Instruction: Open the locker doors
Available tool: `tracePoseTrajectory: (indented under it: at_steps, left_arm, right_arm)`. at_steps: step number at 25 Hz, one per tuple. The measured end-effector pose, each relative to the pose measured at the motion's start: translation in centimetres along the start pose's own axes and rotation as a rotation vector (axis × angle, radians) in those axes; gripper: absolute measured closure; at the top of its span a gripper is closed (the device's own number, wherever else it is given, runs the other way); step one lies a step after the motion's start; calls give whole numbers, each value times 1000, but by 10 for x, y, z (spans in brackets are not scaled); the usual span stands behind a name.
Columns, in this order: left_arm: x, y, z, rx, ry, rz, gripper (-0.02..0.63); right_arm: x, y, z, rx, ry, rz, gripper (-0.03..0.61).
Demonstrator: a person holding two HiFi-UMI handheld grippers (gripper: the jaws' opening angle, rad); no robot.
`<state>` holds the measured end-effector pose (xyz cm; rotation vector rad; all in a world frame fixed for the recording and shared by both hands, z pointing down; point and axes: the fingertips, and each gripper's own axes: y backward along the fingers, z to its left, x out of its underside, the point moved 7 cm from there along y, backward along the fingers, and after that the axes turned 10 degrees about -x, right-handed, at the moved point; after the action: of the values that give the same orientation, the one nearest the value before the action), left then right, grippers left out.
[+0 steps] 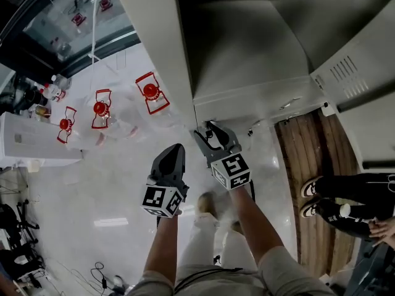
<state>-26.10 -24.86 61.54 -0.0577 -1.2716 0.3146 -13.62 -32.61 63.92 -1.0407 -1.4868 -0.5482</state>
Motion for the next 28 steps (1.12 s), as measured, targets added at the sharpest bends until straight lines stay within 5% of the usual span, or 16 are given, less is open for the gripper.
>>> tracePoseTrajectory:
  at_steps: [15, 28]
  left_arm:
    - [6, 16, 3, -3, 3, 10, 615]
    - [25, 49, -54, 10, 10, 8, 615]
  right_arm:
    - [10, 14, 17, 14, 40, 12, 408]
    - [33, 96, 40, 76, 41, 26, 456]
